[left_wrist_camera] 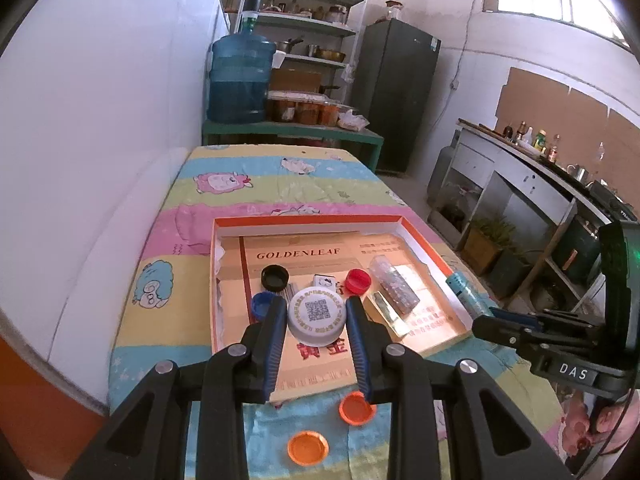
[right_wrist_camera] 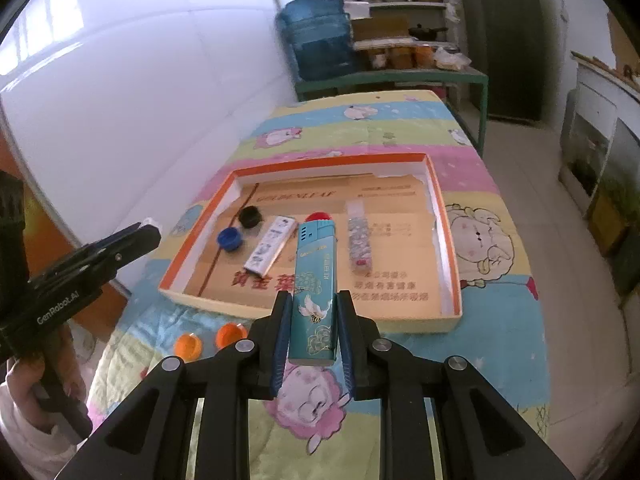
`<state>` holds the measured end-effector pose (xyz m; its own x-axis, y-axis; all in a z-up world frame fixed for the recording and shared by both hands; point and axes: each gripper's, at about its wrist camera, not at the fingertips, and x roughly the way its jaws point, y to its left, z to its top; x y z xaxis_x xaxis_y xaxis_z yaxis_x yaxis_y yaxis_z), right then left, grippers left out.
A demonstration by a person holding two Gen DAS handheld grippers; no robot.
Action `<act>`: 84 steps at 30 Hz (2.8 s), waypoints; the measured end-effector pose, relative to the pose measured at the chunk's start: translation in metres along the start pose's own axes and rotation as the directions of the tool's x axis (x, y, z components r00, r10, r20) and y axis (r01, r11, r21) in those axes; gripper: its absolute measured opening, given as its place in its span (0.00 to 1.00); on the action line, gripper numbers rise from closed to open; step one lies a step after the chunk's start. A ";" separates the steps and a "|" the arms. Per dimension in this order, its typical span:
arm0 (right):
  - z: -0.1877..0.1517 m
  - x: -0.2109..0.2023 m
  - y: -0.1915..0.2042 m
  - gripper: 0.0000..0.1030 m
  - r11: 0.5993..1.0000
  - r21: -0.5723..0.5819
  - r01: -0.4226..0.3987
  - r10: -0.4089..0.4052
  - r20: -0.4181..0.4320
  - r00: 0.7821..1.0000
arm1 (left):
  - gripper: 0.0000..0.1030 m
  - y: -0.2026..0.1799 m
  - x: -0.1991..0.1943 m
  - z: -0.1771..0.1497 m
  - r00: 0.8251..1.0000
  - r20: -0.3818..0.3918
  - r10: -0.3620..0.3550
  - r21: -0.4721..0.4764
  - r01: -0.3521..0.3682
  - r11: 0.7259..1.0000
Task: Organize rigid objects
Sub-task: 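Carry the QR-code tin and teal box over the GOLDENLEAF tray with both grippers, then lower the tin and teal box into the tray and open both grippers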
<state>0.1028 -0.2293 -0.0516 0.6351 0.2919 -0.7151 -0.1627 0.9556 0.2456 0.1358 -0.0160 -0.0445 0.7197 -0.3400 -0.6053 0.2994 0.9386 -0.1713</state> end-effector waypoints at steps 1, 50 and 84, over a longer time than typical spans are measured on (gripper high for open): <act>0.001 0.003 -0.003 0.22 1.000 0.004 0.001 -0.001 -0.002 1.000 | 0.30 0.001 0.004 0.001 1.000 -0.004 0.002 -0.002 -0.002 1.000; 0.037 0.107 -0.068 0.22 0.998 0.048 0.051 -0.046 -0.105 0.993 | 0.30 0.014 0.125 0.003 0.986 -0.164 0.039 0.008 -0.038 0.999; 0.033 0.087 -0.059 0.24 0.998 0.049 0.035 -0.031 -0.082 0.996 | 0.47 0.003 0.118 0.003 0.985 -0.157 0.064 0.052 -0.057 0.997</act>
<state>0.1925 -0.2621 -0.1068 0.5762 0.2642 -0.7735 -0.1027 0.9622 0.2521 0.2234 -0.0535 -0.1137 0.6299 -0.2654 -0.7299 0.2904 0.9521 -0.0956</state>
